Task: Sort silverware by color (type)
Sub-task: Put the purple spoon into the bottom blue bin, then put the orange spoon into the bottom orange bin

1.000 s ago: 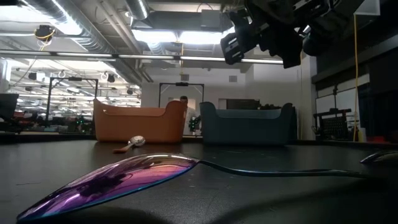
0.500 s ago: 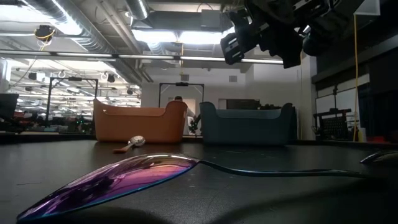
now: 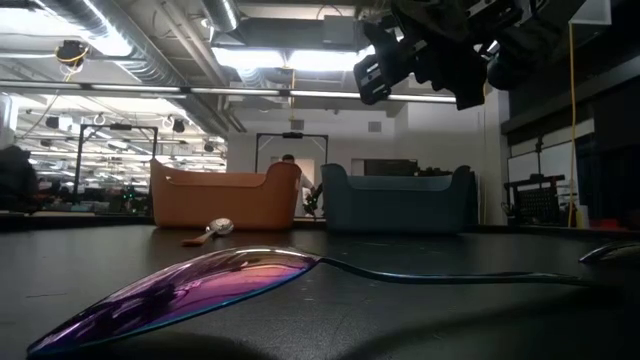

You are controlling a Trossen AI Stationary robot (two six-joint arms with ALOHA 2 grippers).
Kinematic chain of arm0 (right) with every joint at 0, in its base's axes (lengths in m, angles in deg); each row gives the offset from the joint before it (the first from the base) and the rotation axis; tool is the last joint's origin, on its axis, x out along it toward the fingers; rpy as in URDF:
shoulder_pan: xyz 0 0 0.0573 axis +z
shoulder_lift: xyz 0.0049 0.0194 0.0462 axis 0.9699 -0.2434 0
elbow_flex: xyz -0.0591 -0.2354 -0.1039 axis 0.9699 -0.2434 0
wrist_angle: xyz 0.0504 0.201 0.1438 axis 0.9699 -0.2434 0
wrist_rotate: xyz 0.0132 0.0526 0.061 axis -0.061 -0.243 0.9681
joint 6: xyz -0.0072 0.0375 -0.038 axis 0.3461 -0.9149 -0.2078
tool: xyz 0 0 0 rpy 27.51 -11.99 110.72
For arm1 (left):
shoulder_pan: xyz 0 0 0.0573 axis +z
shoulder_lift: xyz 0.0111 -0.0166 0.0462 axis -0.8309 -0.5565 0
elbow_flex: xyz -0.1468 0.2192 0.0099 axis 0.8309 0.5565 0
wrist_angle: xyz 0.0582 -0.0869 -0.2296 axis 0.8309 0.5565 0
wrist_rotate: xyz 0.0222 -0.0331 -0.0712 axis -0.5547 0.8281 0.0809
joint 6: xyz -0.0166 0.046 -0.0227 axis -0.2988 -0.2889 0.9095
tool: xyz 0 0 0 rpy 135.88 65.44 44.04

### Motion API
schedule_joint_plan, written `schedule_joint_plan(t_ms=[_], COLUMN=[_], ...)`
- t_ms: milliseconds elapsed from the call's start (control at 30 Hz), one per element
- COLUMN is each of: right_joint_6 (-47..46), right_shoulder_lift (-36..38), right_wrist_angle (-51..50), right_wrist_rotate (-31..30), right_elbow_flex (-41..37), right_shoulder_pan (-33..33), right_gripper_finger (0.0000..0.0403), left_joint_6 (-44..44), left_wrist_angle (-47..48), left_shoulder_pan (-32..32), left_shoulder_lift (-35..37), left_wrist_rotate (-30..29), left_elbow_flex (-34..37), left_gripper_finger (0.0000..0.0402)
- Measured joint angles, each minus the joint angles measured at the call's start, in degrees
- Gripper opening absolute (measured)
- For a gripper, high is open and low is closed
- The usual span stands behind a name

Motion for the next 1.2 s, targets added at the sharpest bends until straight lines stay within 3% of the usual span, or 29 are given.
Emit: schedule_joint_plan(t_ms=[900,1200], right_joint_6=[1.62,1.64], right_shoulder_lift=[-0.02,-0.02], right_wrist_angle=[-0.02,-0.02], right_wrist_rotate=[-0.04,-0.04], right_elbow_flex=[0.0,0.0], right_shoulder_pan=[-0.02,-0.02], right_gripper_finger=[0.0133,0.0133], left_joint_6=[4.85,4.85], left_wrist_angle=[2.79,2.61], left_shoulder_pan=[0.02,0.02], left_shoulder_lift=[-0.65,-0.65], left_wrist_rotate=[-0.01,-0.01], left_elbow_flex=[0.0,0.0], left_gripper_finger=[0.0079,0.0083])
